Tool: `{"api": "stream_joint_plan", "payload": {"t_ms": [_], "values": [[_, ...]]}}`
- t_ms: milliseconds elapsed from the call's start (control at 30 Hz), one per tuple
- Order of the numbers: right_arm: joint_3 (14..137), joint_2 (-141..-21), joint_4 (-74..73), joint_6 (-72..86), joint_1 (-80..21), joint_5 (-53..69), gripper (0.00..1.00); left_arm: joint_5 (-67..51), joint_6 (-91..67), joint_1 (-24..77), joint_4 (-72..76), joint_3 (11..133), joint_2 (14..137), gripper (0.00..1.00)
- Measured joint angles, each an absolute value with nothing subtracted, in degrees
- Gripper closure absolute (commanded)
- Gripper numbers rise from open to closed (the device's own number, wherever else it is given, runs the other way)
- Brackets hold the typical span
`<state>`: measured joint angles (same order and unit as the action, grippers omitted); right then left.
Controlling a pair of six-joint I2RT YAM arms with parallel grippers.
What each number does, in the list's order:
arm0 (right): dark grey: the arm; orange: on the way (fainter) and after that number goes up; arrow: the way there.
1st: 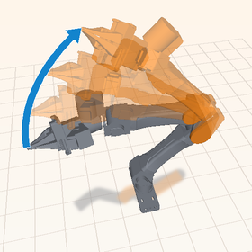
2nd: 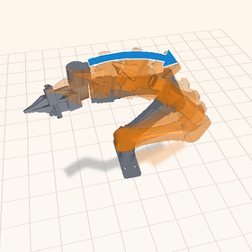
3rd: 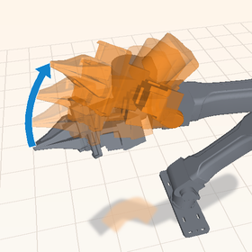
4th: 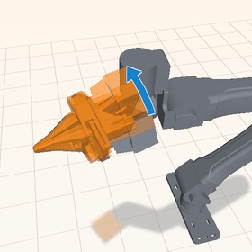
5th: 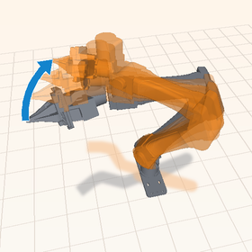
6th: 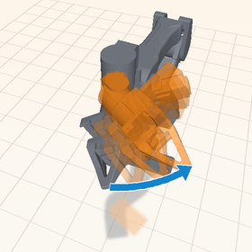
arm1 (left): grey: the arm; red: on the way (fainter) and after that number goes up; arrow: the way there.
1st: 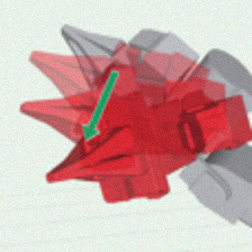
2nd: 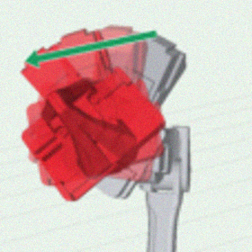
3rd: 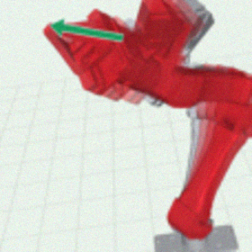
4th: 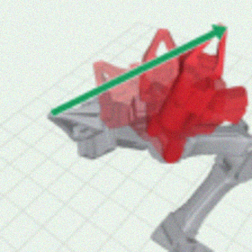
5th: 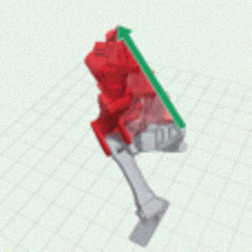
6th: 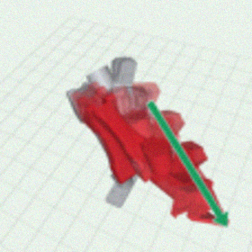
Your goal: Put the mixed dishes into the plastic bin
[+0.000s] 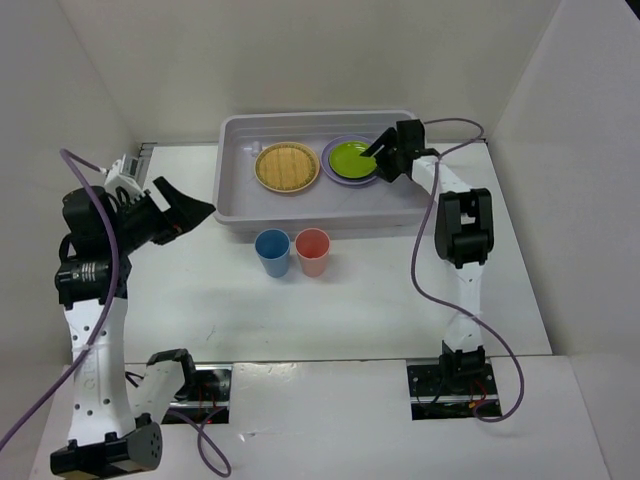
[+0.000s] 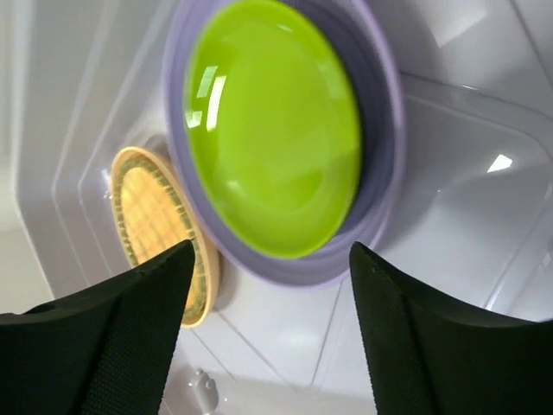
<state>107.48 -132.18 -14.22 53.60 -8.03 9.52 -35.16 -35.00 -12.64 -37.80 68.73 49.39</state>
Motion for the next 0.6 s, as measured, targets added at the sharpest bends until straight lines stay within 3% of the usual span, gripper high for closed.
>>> {"api": "stream_joint_plan", "payload": {"t_ms": [100, 167, 233, 267, 333, 400, 600], "values": [[107.48, -127.31, -16.60, 50.61, -8.95, 7.62, 0.20, -31.31, -32.84, -9.96, -38.35, 66.96, 51.24, 0.22], [107.46, -122.72, -17.80, 48.07, -10.44, 5.91, 0.19, -28.32, -32.05, -7.55, -38.28, 65.23, 52.69, 0.48], [107.20, -116.95, -18.37, 45.78, -12.73, 4.86, 0.19, -24.93, -31.46, -4.25, -38.02, 63.44, 55.42, 0.62], [106.43, -113.25, -18.28, 44.77, -14.20, 4.60, 0.19, -23.24, -31.48, -2.39, -37.95, 62.83, 56.90, 0.60], [103.28, -106.06, -17.02, 43.38, -16.45, 4.45, 0.19, -19.29, -31.18, 2.24, -37.65, 62.15, 60.62, 0.34], [98.00, -98.02, -14.87, 42.26, -18.33, 5.19, 0.19, -15.88, -31.03, 6.85, -36.84, 62.13, 64.95, 0.24], [92.29, -86.67, -13.96, 39.29, -18.87, 5.74, 0.18, -4.84, -31.27, 17.67, -35.75, 64.23, 78.02, 0.23]]}}
